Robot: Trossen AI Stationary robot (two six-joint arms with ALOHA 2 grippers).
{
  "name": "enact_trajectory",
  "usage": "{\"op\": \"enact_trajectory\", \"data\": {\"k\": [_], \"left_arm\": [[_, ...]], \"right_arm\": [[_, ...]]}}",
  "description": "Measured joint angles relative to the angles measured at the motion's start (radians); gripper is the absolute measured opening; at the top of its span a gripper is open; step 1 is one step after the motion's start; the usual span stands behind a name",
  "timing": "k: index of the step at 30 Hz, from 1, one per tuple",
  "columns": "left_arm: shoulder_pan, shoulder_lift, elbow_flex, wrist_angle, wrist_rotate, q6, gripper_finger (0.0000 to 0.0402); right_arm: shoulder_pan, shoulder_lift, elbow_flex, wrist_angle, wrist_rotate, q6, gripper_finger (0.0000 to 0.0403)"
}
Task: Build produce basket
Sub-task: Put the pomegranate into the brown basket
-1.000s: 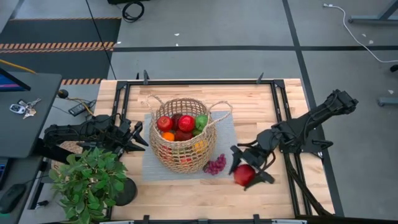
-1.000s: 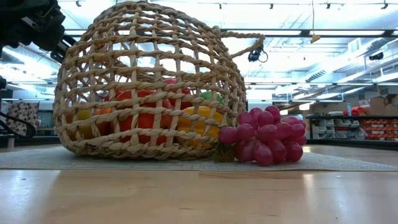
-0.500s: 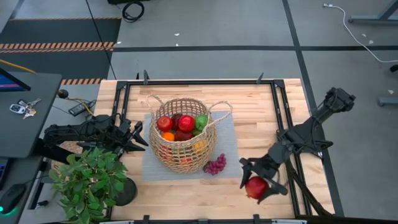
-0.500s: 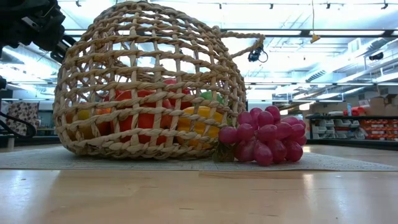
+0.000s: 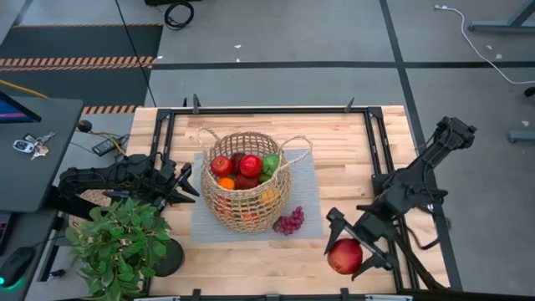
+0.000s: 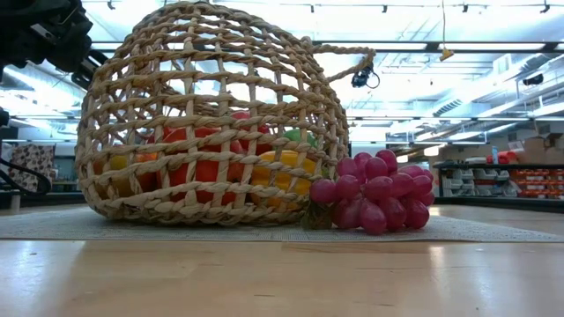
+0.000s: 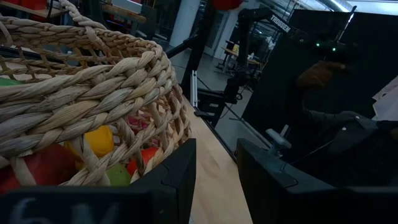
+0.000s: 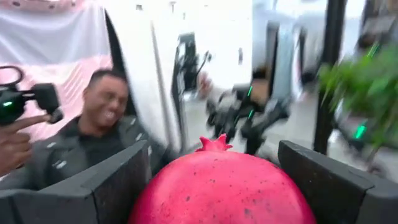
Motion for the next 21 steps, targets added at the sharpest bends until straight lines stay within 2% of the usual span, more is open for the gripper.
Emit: {"op": "enact_trajectory", "data": {"k": [5,9,12,21], "left_arm": [[0.0,0.0,0.0,0.0,0.0,0.0,0.0121],[0.0,0.0,0.0,0.0,0.0,0.0,0.0121],[0.0,0.0,0.0,0.0,0.0,0.0,0.0121],[0.0,0.0,0.0,0.0,0.0,0.0,0.0121]], "right_arm": [[0.021,0.02,0.0,0.096,0.11,-0.141,0.0359],[0.017,0.026,0.0,0.049,0.315,-0.132,0.0359],[0.003,0.026,0.027,-0.05,0.448,-0.133,0.0359],[-0.05,0.097,0.22,-0.192,0.606,-0.23,0.0359]]}}
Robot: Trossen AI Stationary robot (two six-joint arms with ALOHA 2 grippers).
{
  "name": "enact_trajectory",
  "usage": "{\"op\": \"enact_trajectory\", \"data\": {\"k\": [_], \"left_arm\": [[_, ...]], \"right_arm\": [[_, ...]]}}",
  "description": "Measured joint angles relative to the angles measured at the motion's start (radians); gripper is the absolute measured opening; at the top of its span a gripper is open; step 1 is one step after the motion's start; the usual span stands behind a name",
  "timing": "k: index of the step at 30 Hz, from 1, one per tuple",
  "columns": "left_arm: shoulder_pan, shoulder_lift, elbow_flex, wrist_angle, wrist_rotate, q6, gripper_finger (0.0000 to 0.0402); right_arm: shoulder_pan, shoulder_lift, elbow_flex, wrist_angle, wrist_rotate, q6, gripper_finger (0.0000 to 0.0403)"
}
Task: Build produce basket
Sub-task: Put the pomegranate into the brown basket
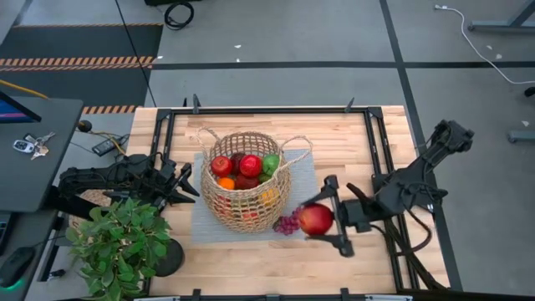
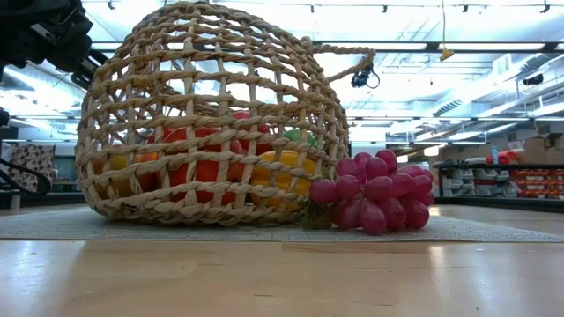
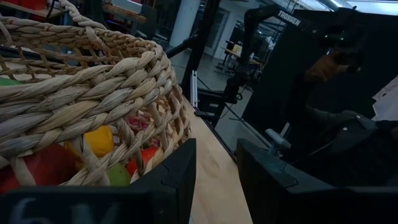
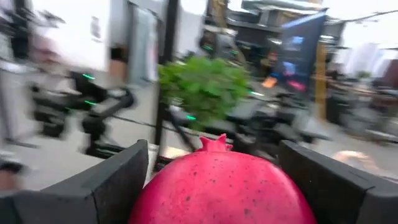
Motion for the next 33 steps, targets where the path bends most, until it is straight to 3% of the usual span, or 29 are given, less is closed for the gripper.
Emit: {"op": "enact_trajectory", "data": {"k": [5,13,21,26,33], "left_arm": [[0.0,0.0,0.0,0.0,0.0,0.0,0.0121],[0.0,0.0,0.0,0.0,0.0,0.0,0.0121],[0.0,0.0,0.0,-0.001,0.0,0.0,0.0121],[0.0,0.0,0.0,0.0,0.0,0.0,0.0121],[0.0,0.0,0.0,0.0,0.0,0.0,0.0121]], "right_arm": [[-0.064,0.082,0.122,-0.163,0.094,-0.089,0.0359],[-0.138,0.158,0.152,-0.179,0.208,-0.654,0.0359],[-0.171,0.175,0.153,-0.181,0.252,-0.887,0.0359],[-0.168,0.178,0.153,-0.182,0.267,-0.813,0.0359],[-0.209,0.168,0.153,-0.207,0.237,-0.49,0.0359]]}}
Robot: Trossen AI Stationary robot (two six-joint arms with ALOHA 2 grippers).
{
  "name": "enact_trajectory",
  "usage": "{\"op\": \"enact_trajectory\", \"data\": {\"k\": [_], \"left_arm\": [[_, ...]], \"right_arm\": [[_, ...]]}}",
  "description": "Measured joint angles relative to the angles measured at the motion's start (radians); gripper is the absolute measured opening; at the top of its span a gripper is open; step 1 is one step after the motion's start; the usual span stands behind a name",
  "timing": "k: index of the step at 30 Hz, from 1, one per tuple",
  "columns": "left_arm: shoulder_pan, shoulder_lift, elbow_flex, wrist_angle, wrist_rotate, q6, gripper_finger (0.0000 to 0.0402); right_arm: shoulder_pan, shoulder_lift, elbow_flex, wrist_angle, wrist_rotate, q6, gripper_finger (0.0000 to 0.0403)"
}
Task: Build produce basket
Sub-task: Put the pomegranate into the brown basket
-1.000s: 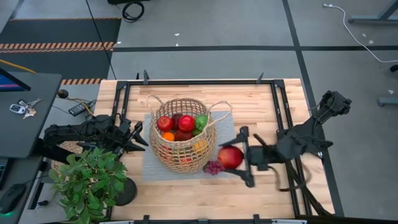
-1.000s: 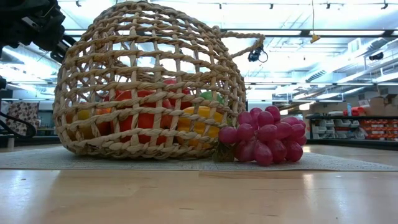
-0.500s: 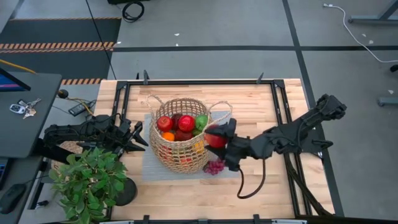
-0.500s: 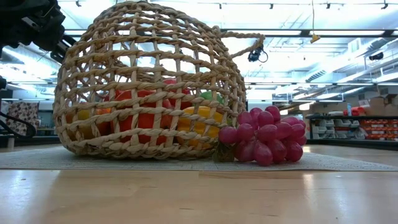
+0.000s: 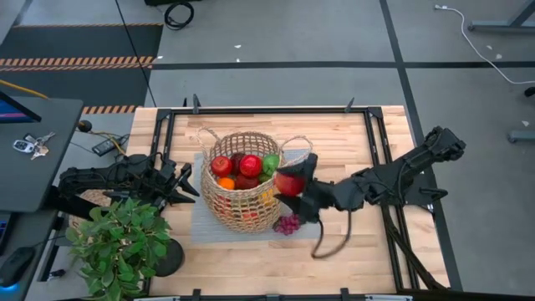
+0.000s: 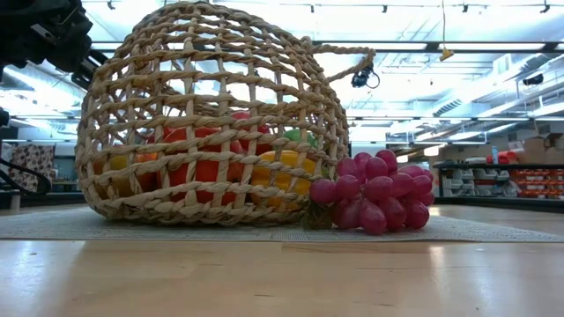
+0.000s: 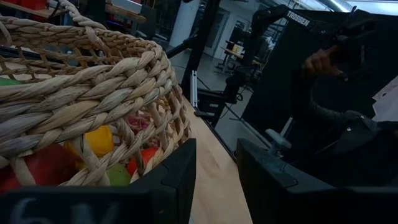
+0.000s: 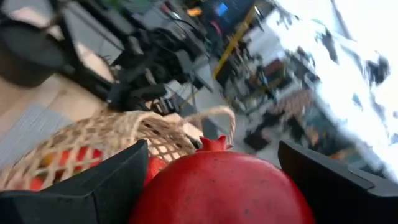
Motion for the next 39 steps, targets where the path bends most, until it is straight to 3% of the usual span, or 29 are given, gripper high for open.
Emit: {"op": "enact_trajectory", "data": {"k": [8,12,19,23,27,31,39], "left_arm": [[0.0,0.0,0.0,0.0,0.0,0.0,0.0121],[0.0,0.0,0.0,0.0,0.0,0.0,0.0121],[0.0,0.0,0.0,0.0,0.0,0.0,0.0121],[0.0,0.0,0.0,0.0,0.0,-0.001,0.0121],[0.0,0.0,0.0,0.0,0.0,0.0,0.0121],[0.0,0.0,0.0,0.0,0.0,-0.001,0.0121],[0.0,0.0,0.0,0.0,0.0,0.0,0.0121]], "right_arm": [[-0.131,0.0,0.0,0.001,-0.078,0.297,0.0359],[-0.206,0.006,0.0,0.054,-0.113,0.53,0.0359],[-0.33,0.006,-0.001,0.08,-0.302,1.012,0.0359],[-0.388,0.006,-0.001,0.094,-0.406,1.182,0.036],[-0.415,0.006,-0.001,0.098,-0.478,1.209,0.0362],[-0.413,0.006,-0.001,0.098,-0.499,1.125,0.0362],[-0.357,0.006,-0.001,0.095,-0.517,0.644,0.0362]]}}
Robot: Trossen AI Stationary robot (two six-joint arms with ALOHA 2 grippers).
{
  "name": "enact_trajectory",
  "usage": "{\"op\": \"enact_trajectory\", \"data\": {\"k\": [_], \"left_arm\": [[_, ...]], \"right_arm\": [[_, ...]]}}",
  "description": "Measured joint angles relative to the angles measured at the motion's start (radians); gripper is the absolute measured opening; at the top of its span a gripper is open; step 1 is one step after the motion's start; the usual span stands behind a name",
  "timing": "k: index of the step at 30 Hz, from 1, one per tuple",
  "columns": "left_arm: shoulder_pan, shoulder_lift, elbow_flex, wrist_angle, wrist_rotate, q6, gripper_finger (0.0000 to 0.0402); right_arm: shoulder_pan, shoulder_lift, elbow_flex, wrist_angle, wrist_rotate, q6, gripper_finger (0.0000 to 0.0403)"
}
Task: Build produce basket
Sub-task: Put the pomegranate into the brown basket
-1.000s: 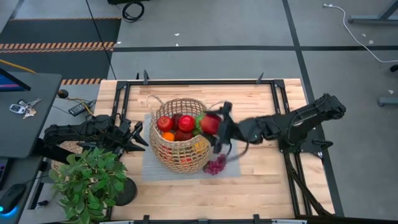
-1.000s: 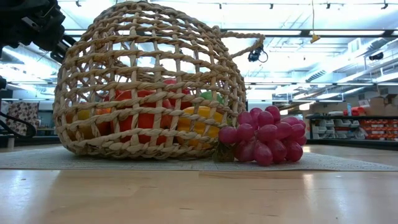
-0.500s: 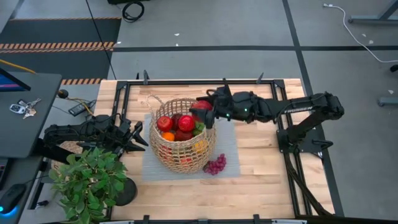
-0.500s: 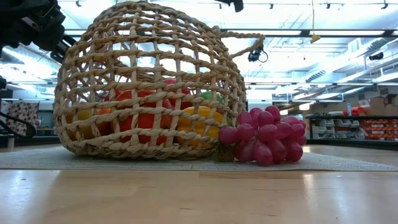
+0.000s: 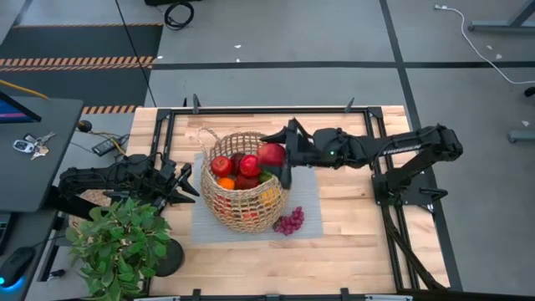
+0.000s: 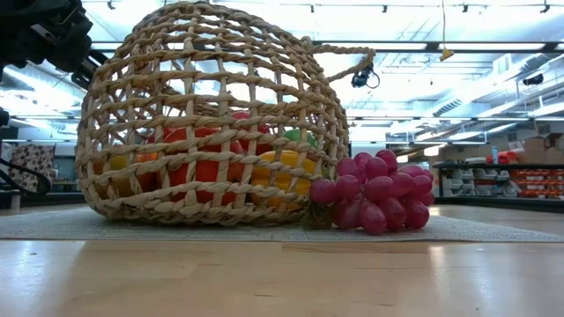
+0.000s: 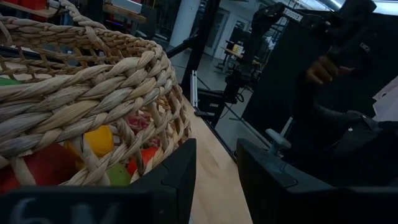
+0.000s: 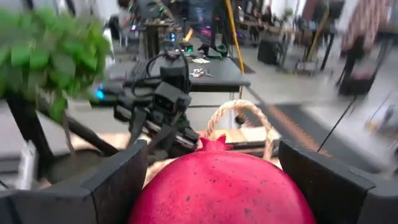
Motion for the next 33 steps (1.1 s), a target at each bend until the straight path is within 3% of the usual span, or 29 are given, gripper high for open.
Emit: {"op": "enact_trajectory", "data": {"k": [13,27,33], "left_arm": [[0.0,0.0,0.0,0.0,0.0,0.0,0.0121],[0.0,0.0,0.0,0.0,0.0,0.0,0.0121],[0.0,0.0,0.0,0.0,0.0,0.0,0.0121]], "right_arm": [[0.036,0.0,0.0,0.0,0.111,-0.894,0.0363],[0.035,0.0,0.0,0.004,0.104,-1.488,0.0364],[0.036,0.0,0.0,0.026,0.106,-1.524,0.0364]]}}
